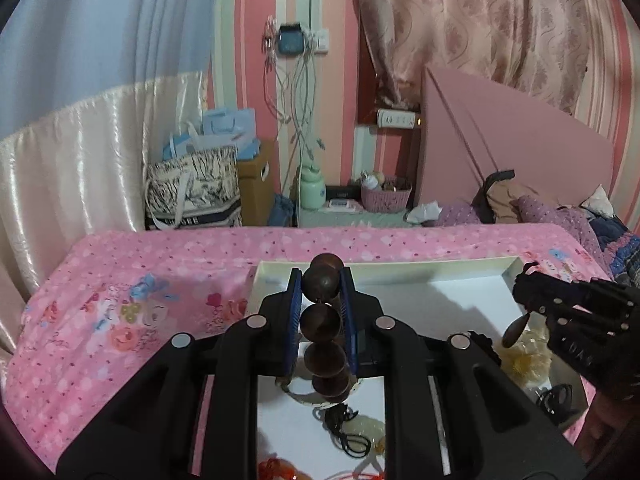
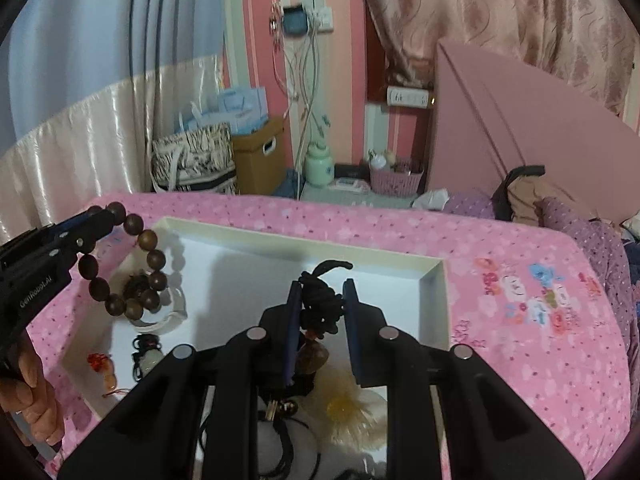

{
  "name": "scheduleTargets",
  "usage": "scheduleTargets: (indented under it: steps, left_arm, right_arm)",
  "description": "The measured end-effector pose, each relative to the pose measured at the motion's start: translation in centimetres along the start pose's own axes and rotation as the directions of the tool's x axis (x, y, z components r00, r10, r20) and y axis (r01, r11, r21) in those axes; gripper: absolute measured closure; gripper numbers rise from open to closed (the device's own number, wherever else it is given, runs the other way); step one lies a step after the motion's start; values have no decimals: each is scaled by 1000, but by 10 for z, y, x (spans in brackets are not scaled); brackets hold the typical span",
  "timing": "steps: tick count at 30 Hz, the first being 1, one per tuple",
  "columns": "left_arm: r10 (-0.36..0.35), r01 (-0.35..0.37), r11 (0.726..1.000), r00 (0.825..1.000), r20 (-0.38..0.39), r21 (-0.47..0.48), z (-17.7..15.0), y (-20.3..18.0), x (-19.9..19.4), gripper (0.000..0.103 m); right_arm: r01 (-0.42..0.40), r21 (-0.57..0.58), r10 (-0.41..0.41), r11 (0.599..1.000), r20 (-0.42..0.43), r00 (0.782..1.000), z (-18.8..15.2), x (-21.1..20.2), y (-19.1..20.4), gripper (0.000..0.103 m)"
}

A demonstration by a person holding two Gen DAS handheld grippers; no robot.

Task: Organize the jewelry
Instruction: 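Carry the bracelet and pendant over the tray and open both tools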

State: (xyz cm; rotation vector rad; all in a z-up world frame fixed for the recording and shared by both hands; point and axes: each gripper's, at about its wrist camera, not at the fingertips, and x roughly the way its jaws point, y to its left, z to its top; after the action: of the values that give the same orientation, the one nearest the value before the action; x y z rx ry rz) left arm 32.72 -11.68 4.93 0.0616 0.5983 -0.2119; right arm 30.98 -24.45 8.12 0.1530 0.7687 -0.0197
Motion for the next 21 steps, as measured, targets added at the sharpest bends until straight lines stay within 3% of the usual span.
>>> scheduleTargets:
  steps: [7,12,21]
  left_arm:
    - [-25,27,1000,996,-90,15,3,-13,37,86]
    - [-16,20,999,992,-129,30,1,-18,48,86]
    - [-4,15,999,975,-221,52,-4,-26,70,86]
  right_arm:
    - [-3,80,11,997,-97,995,7,38,-13,82]
    - [65,73,-53,995,-165,985,11,48,-15,82]
    - [165,-2,-156,986,-331,931,12,78,-8,80]
